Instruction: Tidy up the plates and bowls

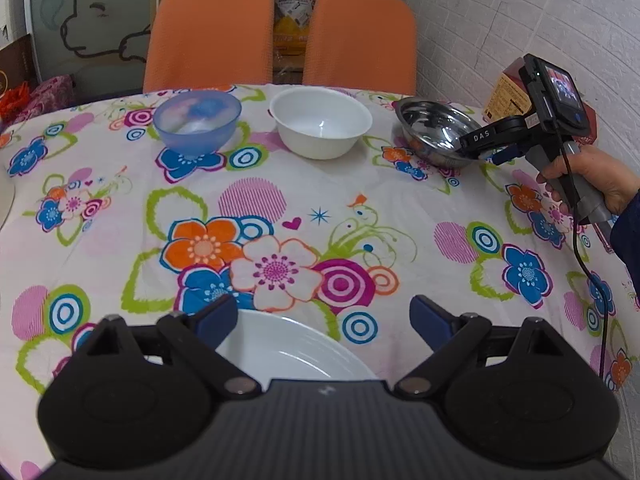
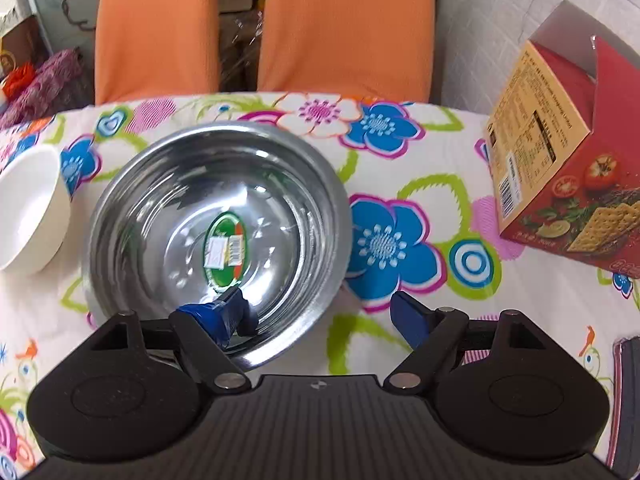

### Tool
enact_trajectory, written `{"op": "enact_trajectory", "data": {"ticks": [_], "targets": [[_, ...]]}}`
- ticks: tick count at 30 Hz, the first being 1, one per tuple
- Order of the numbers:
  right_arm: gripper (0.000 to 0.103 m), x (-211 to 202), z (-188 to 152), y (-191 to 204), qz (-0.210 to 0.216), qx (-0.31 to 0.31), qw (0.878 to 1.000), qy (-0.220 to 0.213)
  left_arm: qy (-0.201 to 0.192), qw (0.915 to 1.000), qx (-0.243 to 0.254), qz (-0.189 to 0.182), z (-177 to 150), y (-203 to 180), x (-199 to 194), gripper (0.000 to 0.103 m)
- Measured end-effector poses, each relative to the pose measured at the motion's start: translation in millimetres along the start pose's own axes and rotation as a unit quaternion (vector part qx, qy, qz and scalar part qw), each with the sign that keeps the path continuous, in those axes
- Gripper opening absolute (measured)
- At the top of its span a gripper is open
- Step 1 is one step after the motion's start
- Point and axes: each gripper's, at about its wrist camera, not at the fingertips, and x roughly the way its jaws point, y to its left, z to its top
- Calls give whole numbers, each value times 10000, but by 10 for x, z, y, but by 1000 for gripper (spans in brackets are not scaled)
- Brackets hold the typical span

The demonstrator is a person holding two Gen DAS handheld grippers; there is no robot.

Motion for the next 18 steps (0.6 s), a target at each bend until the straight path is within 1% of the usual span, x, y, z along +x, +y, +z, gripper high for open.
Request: {"op": "enact_trajectory", "data": {"ticks": [4, 6, 9, 11, 13, 15, 18], "targets": [[68, -75, -164, 36, 380, -53, 9988, 313, -74, 9999, -27, -71, -10, -1, -51, 92], [67, -168, -292, 77, 485, -166, 9981, 337, -68, 9999, -40, -151, 0, -6, -45, 93], [68, -307, -380, 74, 550, -80, 9983, 174, -57, 9998, -34, -212, 89, -62, 19, 93], [68, -358, -390, 76, 598, -78, 9981, 77, -64, 9996, -94, -277, 248, -123, 104, 93], [68, -387, -381, 63, 385, -27, 9991, -174, -38, 9988, -268, -398, 497, -206, 250, 93], [68, -389, -380, 23, 272, 37, 9989, -390, -7, 9978, -431, -511, 757, -309, 438, 93], [68, -370, -416, -71, 374, 220, 9971, -620, 134, 9961, -686, -541, 1062, -478, 779, 93]]}}
